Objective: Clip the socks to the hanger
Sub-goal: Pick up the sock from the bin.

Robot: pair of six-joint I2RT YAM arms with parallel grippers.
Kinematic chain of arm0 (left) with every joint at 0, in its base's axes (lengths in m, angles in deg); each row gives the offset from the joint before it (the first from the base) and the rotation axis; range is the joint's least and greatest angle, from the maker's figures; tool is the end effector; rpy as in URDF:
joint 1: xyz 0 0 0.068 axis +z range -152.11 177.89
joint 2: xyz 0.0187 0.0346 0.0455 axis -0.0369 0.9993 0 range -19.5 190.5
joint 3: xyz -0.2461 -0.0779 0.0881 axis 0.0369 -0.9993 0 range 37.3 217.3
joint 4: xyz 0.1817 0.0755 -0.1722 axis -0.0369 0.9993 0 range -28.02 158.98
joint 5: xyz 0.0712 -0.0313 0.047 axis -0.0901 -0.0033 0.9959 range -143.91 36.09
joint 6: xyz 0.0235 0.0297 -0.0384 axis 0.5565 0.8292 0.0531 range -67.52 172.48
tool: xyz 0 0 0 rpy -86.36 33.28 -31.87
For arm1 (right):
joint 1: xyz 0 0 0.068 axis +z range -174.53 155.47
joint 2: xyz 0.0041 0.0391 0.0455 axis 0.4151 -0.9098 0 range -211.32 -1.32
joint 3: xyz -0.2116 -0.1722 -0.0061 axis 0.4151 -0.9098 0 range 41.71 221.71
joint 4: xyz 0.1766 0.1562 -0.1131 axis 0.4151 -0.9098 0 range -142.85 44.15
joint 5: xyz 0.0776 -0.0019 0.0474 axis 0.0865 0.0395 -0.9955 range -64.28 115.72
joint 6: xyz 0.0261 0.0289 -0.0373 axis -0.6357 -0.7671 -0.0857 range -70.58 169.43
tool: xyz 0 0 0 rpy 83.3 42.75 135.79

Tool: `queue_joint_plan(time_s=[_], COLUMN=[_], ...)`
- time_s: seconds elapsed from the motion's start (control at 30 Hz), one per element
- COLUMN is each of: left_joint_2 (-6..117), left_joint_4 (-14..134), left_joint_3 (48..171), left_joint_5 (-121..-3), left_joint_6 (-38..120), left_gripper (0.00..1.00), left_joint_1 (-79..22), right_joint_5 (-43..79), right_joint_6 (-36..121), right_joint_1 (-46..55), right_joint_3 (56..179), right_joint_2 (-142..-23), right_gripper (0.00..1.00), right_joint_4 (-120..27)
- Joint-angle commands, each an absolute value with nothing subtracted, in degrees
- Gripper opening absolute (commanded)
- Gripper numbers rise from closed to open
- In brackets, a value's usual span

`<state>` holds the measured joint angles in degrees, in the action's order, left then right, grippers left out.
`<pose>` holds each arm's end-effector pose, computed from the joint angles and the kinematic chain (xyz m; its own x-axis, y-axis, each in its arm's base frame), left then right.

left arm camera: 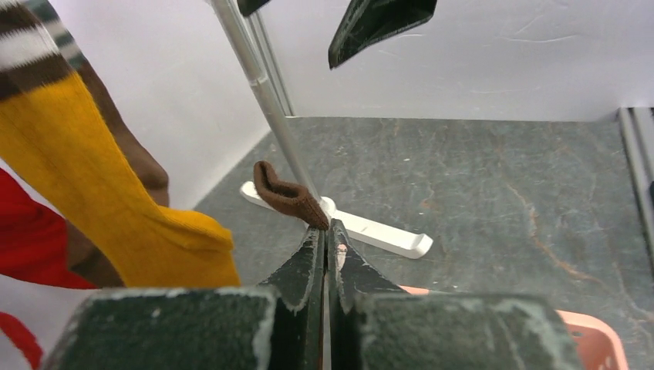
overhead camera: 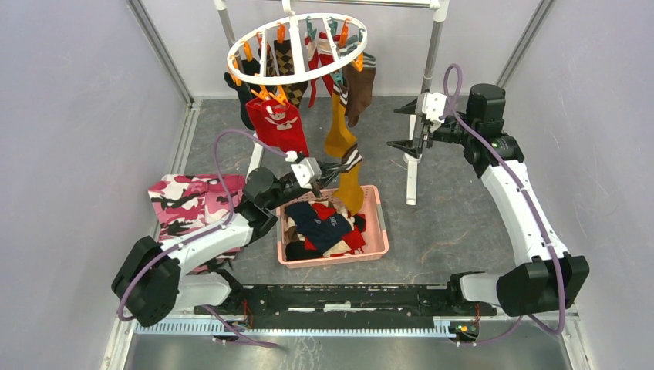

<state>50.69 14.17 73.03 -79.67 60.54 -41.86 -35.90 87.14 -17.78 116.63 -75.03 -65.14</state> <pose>0.1974 -0.1844 0.2971 0.3020 -0.0869 -0.9494 0.8672 0.4386 0.2357 0.2704 0.0634 0.4039 0.2984 -0.2574 -0.9191 -0.8898 0.2734 -0.3654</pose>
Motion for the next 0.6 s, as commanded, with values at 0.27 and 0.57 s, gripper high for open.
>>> queue_joint_plan(time_s=[0.27,0.57], left_joint_2=[48.13,46.07], left_joint_4=[13.49,16.64], left_joint_3=[74.43,74.51], left_joint_5=[-78.62,-81.64], left_joint_6=[67.90,78.25], left_gripper=[0.02,0.02], left_joint_1=[-42.99,-44.12], right_joint_5=[-37.08,-38.80], right_joint_6=[86.40,108.91], right_joint_1=[-17.01,-8.69], right_joint_3=[126.00,122.79], right_joint_2=[-80.04,-79.63], right_gripper=[0.81,0.84], right_joint_4=[-59.59,-79.21])
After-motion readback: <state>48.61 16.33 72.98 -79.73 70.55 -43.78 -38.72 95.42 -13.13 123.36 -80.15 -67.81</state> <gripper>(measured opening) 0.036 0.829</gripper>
